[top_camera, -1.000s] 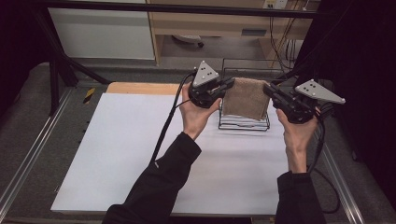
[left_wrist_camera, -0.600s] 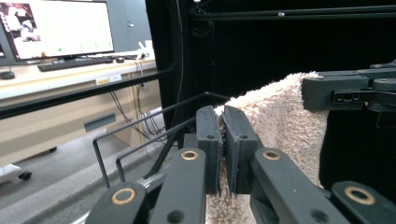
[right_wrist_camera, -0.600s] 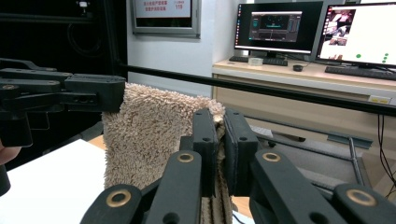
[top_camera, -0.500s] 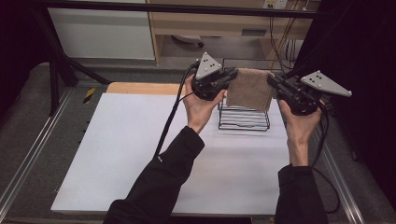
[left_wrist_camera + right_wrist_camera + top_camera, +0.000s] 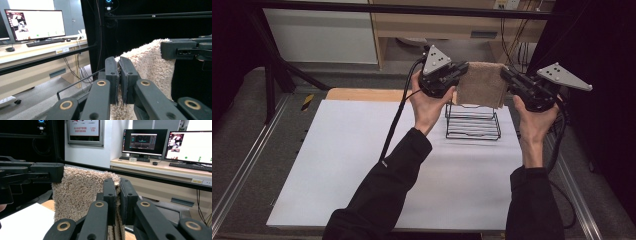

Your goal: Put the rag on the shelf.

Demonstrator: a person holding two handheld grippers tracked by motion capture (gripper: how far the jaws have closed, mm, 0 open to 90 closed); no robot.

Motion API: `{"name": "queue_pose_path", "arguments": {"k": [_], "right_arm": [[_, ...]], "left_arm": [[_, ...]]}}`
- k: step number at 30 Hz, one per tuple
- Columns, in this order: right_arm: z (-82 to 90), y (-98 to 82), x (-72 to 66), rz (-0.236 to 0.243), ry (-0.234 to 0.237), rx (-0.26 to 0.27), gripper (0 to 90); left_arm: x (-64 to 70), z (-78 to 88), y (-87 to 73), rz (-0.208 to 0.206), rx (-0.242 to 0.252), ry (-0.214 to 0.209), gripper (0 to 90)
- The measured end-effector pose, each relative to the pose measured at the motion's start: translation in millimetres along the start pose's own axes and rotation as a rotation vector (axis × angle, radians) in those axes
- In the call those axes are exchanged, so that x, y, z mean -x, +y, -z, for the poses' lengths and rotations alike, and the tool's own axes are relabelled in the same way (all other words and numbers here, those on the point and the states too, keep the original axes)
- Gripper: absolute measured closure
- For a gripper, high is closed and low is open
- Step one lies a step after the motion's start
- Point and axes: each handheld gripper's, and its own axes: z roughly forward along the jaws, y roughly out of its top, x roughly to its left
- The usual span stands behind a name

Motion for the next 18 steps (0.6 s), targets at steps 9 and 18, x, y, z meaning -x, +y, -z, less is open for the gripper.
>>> {"name": "queue_pose_path", "arguments": {"k": [9, 18], "right_arm": [[-5.2, 7.6, 7.0, -0.004, -0.008, 0.024, 85.0], [-13.1, 9.4, 15.0, -0.009, -0.01, 0.034, 85.1]], "left_arm": [[-3.9, -8.8, 6.2, -0.006, 0.01, 0.004, 85.6], [-8.6, -19.7, 11.0, -0.006, 0.019, 0.024, 85.6]]}}
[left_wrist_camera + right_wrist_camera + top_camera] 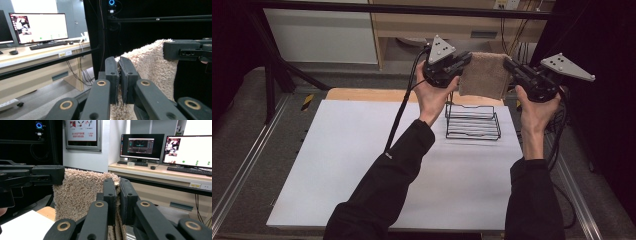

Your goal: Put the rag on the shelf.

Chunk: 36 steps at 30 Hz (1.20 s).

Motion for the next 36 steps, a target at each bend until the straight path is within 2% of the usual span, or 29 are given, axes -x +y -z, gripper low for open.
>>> {"name": "queue_pose_path", "arguments": {"k": [5, 7, 14, 23, 27, 33, 36], "right_arm": [[-4.5, 6.3, 4.5, 0.004, -0.008, 0.008, 85.1], [-6.6, 8.0, 7.0, 0.003, -0.009, 0.009, 85.1], [-16.9, 11.5, 13.3, -0.001, -0.012, 0.01, 85.1], [-31.0, 14.8, 16.5, 0.018, -0.011, 0.005, 85.1], [-36.0, 14.8, 18.2, 0.021, -0.013, 0.002, 85.1], [-41.0, 15.2, 22.2, 0.03, -0.024, -0.004, 85.0], [-43.6, 14.0, 25.3, 0.032, -0.028, -0.011, 85.0]], "left_arm": [[-1.5, -4.6, 4.6, 0.005, 0.018, 0.0, 85.6], [-3.0, -6.7, 7.2, -0.004, 0.011, 0.004, 85.6], [-8.3, -14.5, 12.9, 0.005, 0.016, 0.021, 85.6], [-20.5, -21.1, 13.3, 0.01, 0.02, 0.034, 85.6], [-22.7, -23.7, 13.1, -0.01, 0.021, 0.044, 85.6], [-24.1, -29.5, 8.9, 0.015, 0.029, 0.041, 85.5], [-24.5, -32.9, 6.2, -0.007, 0.02, 0.045, 85.5]]}}
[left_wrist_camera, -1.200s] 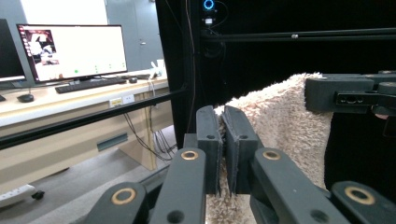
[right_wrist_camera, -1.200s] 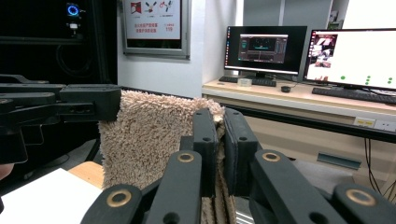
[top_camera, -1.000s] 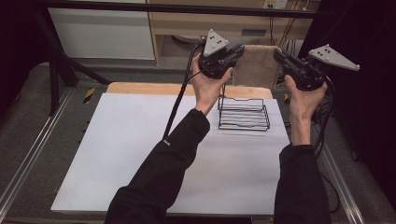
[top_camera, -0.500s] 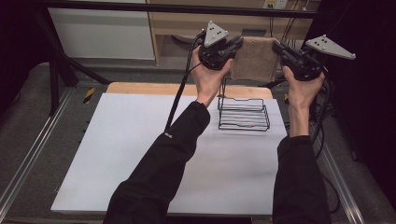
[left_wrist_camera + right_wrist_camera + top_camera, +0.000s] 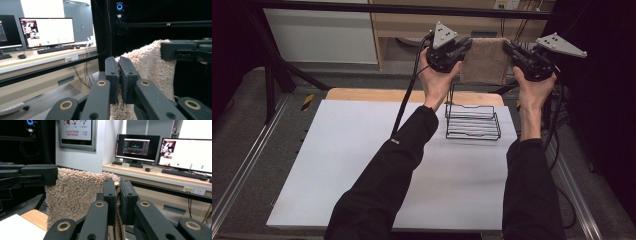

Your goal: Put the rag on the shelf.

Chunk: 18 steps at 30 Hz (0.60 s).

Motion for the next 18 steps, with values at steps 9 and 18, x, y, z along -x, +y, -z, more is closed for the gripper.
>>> {"name": "queue_pose_path", "arguments": {"k": [9, 18], "right_arm": [[-2.9, -14.1, 5.1, -0.007, -0.003, -0.022, 85.0], [2.1, -29.5, 8.1, -0.008, 0.013, -0.05, 85.0]], "left_arm": [[2.6, -5.2, -10.4, -0.019, -0.036, -0.005, 85.5], [6.0, -4.9, -23.0, -0.036, -0.066, -0.031, 85.4]]}}
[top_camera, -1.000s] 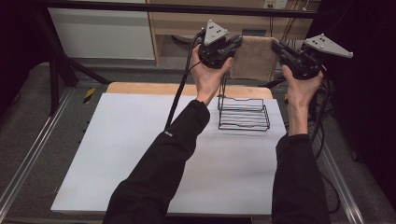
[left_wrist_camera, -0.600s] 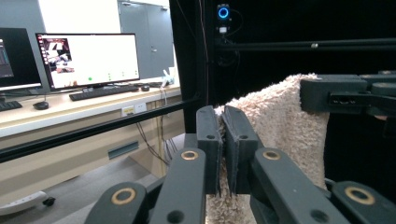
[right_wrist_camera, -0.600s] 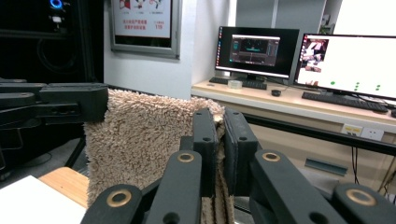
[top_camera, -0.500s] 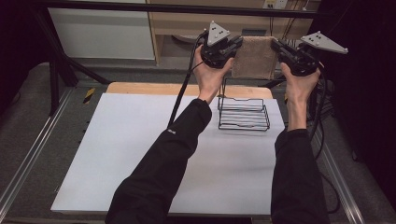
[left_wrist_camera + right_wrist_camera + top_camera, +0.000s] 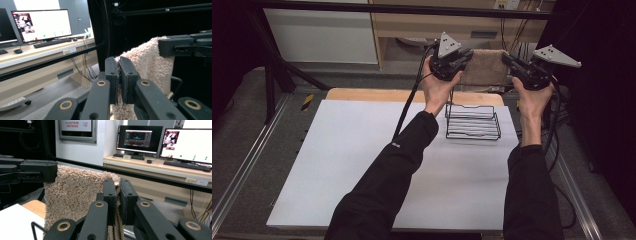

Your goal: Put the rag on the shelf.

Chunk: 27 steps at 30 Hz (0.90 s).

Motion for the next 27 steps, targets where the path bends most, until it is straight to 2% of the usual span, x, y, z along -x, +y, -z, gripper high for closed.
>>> {"name": "queue_pose_path", "arguments": {"k": [16, 27], "right_arm": [[9.5, -19.4, 1.0, -0.001, 0.021, -0.031, 84.8], [15.7, -24.0, -5.6, 0.003, 0.027, -0.058, 84.5]], "left_arm": [[11.4, 7.0, -16.3, -0.021, -0.025, -0.039, 85.3], [13.6, 14.7, -24.7, 0.0, -0.054, -0.068, 85.0]]}}
